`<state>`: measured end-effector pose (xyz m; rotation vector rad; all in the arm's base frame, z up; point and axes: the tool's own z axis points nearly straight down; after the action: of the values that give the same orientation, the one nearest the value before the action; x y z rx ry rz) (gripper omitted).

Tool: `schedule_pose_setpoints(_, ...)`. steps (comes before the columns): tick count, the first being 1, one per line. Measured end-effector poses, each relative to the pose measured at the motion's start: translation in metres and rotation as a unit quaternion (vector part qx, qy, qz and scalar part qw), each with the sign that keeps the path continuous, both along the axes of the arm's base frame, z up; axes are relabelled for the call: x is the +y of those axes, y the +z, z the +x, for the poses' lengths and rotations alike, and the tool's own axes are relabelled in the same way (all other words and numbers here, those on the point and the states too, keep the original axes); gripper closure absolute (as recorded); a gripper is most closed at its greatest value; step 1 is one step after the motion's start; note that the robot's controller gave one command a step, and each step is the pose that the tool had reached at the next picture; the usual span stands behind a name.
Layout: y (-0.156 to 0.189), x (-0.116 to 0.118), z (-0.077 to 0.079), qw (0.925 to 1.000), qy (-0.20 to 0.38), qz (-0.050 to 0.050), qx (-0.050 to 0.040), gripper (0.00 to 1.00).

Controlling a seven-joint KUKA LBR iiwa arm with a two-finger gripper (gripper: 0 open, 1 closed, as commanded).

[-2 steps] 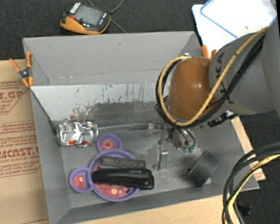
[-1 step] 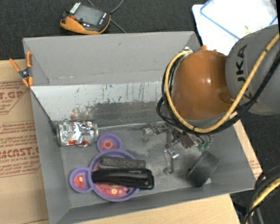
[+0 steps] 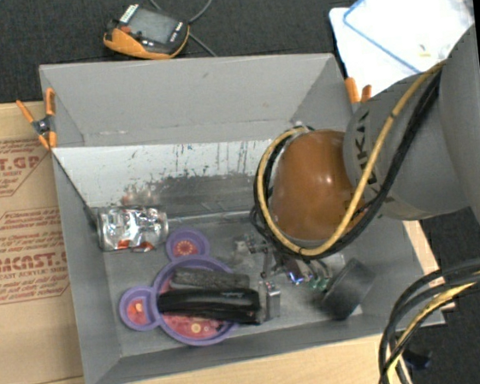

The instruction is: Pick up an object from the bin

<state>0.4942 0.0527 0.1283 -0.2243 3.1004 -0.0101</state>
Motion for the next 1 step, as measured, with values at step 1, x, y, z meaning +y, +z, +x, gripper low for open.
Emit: schedule_pose_setpoints(1,-0.0283,0.0071,0.0048,0.9975,0.071,-0.003,-0.0012,0.0)
